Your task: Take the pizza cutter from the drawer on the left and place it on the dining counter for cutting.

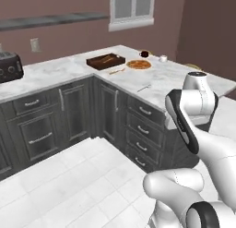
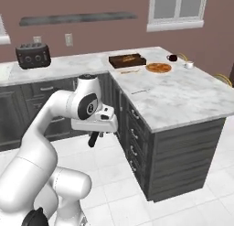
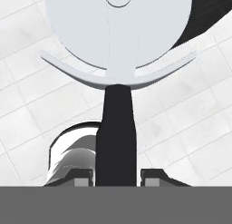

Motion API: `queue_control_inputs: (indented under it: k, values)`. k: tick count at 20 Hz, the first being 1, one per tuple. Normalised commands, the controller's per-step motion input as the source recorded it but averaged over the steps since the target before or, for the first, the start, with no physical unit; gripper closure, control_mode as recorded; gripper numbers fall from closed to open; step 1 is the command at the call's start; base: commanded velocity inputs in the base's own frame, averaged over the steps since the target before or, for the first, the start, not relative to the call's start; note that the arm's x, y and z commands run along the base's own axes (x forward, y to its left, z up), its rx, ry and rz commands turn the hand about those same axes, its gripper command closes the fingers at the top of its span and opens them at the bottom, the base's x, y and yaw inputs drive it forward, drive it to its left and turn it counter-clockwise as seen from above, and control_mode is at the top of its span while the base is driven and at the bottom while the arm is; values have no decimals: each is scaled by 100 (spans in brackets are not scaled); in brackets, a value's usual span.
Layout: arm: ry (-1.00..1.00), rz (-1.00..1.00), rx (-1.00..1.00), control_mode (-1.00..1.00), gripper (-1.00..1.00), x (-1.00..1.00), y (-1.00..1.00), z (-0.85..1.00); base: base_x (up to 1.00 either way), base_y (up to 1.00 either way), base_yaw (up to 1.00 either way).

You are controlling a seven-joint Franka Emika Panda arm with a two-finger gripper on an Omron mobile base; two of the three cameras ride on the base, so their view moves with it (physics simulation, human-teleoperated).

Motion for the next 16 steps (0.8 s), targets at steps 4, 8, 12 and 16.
queue_control_inputs:
  k: [4,8,12,16]
  values:
    - [0,0,0,100,100,0,0,0,1,100,-50]
    - [0,0,0,100,100,0,0,0,4,100,-52]
    - [0,0,0,100,100,0,0,0,13,100,-52]
    - [0,0,0,100,100,0,0,0,20,100,-53]
